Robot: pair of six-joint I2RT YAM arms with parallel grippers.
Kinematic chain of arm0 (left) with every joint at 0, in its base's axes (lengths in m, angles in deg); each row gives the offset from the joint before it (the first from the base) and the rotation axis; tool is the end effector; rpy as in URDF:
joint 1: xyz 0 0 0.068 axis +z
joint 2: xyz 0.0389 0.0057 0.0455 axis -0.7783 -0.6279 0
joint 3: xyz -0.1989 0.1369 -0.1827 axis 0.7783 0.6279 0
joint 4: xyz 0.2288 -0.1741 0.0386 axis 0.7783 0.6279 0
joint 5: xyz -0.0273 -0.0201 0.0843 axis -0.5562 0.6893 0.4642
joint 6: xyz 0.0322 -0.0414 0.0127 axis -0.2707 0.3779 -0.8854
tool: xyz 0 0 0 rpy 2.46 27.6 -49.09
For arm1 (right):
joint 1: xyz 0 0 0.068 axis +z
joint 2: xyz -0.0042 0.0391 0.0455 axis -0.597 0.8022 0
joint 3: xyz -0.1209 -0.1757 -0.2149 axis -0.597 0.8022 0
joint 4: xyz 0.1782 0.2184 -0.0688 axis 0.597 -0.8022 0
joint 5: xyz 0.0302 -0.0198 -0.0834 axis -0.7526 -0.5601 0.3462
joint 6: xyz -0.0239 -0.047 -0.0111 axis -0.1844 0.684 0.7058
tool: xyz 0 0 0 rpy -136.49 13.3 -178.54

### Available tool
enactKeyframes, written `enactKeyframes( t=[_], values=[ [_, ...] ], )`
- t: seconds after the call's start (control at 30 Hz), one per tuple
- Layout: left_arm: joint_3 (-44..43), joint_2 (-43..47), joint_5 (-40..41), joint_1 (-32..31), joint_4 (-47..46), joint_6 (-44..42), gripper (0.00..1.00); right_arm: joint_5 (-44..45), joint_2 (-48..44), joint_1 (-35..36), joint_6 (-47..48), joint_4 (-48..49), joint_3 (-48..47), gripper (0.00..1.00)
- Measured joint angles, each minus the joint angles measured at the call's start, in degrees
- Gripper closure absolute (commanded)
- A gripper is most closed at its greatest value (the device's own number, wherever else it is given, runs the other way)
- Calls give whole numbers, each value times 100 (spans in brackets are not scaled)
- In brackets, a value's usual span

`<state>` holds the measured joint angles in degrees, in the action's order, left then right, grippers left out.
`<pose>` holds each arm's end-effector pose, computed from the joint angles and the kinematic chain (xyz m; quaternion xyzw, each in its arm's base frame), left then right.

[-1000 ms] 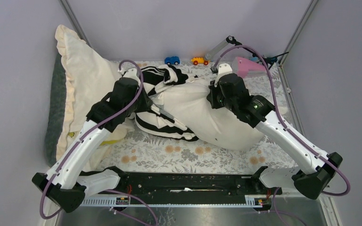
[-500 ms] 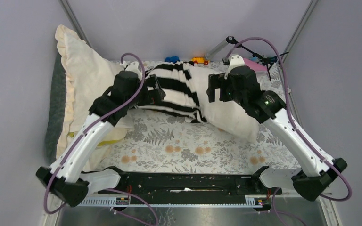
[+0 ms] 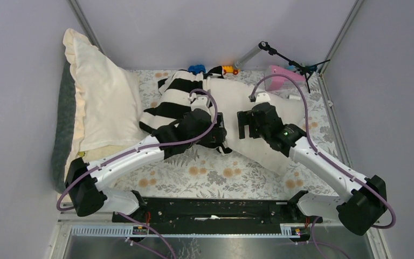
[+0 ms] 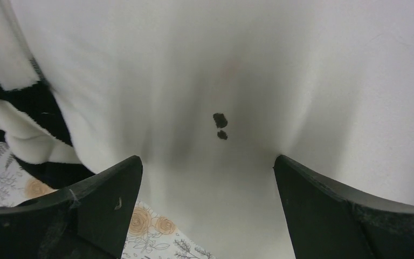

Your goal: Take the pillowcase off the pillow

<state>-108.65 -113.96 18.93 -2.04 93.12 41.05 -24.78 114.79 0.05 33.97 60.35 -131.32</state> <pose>0.1978 -0.2463 0.3481 0.0384 0.8829 -0.2301 0.4075 0.2316 0.1602 0.3393 -0.1033 0.8679 0.0883 0.4779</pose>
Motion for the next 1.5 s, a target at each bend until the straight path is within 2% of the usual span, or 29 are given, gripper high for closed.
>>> enactKeyframes(
  t=[0.23, 0.37, 0.53, 0.6, 0.73, 0.77, 0.8, 0.9, 0.93, 1.07, 1.27, 1.43, 1.5],
  values=[
    [811, -35, 389, -15, -951, 654, 1, 317, 271, 0, -208, 809, 540, 0],
    [1152, -146, 348, 107, -1257, 1010, 1, 337, 278, 0, -439, 1322, 918, 3],
    [1270, -557, 87, 527, -1585, 1204, 10, 306, 278, 0, -579, 1633, 1084, 16],
    [1333, -584, 33, 647, -1598, 1270, 19, 332, 278, 0, -588, 1681, 1110, 31],
    [1661, -479, -162, 820, -1867, 1379, 47, 391, 256, 0, -660, 1762, 1193, 83],
    [1766, -444, -262, 890, -1943, 1401, 58, 400, 227, 0, -682, 1797, 1226, 96],
    [1899, -400, -411, 1003, -2063, 1401, 69, 402, 173, 2, -739, 1836, 1270, 100],
    [2282, -264, -881, 1458, -2354, 1419, 98, 404, -68, 11, -855, 1880, 1375, 100],
    [2358, -216, -1012, 1591, -2378, 1397, 100, 404, -151, 22, -876, 1873, 1392, 100],
    [2437, 304, -1228, 1974, -2092, 1156, 100, 409, -444, 31, -903, 1794, 1405, 100],
    [2393, 1729, -918, 2557, -1281, 627, 100, 531, -949, 28, -909, 1567, 1388, 100],
    [2371, 2273, -872, 3259, -597, 597, 100, 546, -1027, 28, -935, 1412, 1193, 100],
    [2509, 2496, -1073, 3740, -498, 686, 100, 555, -1047, 28, -964, 1366, 1178, 100]
  ],
)
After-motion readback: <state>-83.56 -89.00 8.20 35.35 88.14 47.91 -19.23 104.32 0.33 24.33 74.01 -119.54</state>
